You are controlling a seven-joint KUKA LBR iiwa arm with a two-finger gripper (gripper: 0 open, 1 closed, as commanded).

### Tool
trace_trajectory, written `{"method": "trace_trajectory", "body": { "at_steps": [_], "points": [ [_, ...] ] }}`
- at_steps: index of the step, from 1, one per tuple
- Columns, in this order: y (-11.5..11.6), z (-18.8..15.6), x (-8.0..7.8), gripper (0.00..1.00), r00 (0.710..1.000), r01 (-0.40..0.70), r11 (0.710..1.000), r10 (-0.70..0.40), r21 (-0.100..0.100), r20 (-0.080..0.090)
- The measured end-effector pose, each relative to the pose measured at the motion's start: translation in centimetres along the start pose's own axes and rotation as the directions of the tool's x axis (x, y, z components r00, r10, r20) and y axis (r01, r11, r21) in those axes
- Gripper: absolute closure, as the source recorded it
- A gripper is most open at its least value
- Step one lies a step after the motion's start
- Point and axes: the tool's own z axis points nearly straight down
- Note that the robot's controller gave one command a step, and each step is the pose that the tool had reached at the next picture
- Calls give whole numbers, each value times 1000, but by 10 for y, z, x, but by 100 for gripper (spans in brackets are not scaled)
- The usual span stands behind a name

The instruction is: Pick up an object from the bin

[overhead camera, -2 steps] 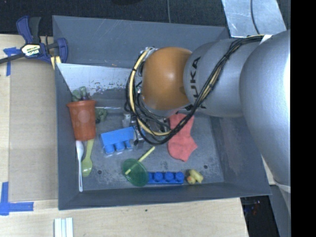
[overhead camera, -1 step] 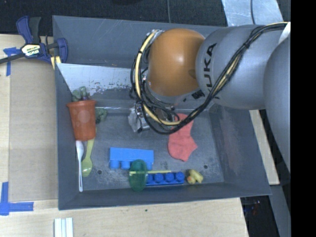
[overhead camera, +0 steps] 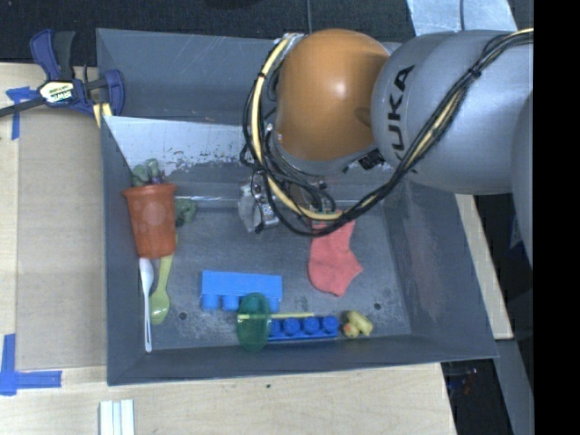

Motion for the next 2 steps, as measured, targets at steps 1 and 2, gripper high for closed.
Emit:
{"method": "trace_trajectory", "body": {
  "at_steps": [1,2],
  "points": [
    [-9,-30,-5,100,996,88,996,-88,1,11],
    [-46,18,25,100,995,-101,995,101,-2,8]
  ]
}}
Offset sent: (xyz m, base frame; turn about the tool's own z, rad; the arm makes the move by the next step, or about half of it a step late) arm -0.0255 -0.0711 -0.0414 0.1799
